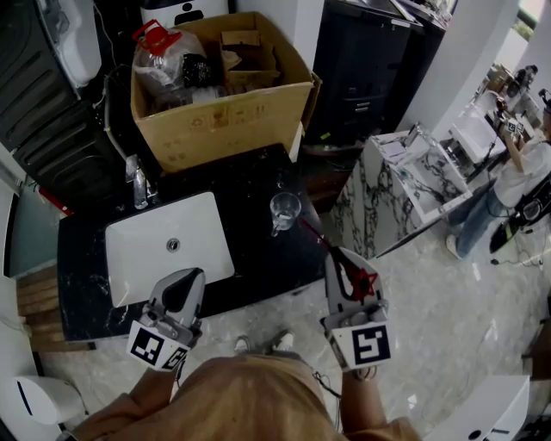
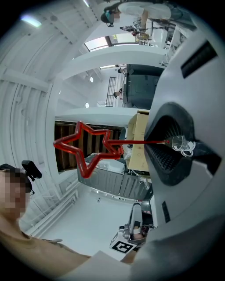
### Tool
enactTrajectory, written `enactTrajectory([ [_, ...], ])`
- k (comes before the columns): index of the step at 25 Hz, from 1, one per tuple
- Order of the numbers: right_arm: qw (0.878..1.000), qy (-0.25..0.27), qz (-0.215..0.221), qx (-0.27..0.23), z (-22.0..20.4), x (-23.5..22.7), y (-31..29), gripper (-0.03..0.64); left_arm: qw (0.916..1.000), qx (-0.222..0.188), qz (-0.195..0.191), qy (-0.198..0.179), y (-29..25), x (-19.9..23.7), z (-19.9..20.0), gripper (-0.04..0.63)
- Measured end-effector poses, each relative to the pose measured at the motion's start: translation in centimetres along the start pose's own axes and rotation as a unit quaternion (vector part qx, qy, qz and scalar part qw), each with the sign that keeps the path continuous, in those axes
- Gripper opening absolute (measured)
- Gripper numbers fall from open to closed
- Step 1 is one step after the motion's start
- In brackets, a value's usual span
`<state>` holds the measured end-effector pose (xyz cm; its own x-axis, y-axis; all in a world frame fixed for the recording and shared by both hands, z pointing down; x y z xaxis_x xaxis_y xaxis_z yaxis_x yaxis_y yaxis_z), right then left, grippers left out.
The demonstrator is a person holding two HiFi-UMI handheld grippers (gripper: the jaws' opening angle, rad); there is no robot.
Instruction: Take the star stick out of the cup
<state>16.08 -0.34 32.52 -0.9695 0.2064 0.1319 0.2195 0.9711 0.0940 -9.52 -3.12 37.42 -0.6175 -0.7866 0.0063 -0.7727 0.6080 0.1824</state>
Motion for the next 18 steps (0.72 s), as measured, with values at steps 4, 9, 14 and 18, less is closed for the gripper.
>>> enactTrajectory([
  [4,1.000,-0.004,-0.002,-0.002,0.2,-0.3,0.5,0.014,1.0000,-0.001,0.001,-0.003,-0.3,-0.2,0.1,0.002],
  [9,1.000,-0.005,-0.005,-0.003,0.5,-0.3,1.1,0.014,1.0000,-0.003,-0.001,-0.004,-0.5,-0.1,0.1,0.002],
  [14,1.000,0.005,0.000,-0.002,1.3,-0.5,2.0,0.014,1.0000,-0.005,0.000,-0.006,-0.7,0.0,0.4,0.002],
  [18,1.000,-0.007,-0.006,-0.015,1.8,-0.4,2.1,0.014,1.0000,-0.006,-0.002,-0.005,-0.9,-0.3,0.4,0.002],
])
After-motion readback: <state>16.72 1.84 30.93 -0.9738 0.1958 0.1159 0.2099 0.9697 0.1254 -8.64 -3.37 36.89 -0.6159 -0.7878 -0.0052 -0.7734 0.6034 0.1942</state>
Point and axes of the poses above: the fingertips, and each gripper's own axes: y backward along the fingers, x to its left, z out of its top, the point moved 4 cm from there along y, backward along the fingers, and after that the axes turned 4 degrees about -x, right-handed, at the moved point
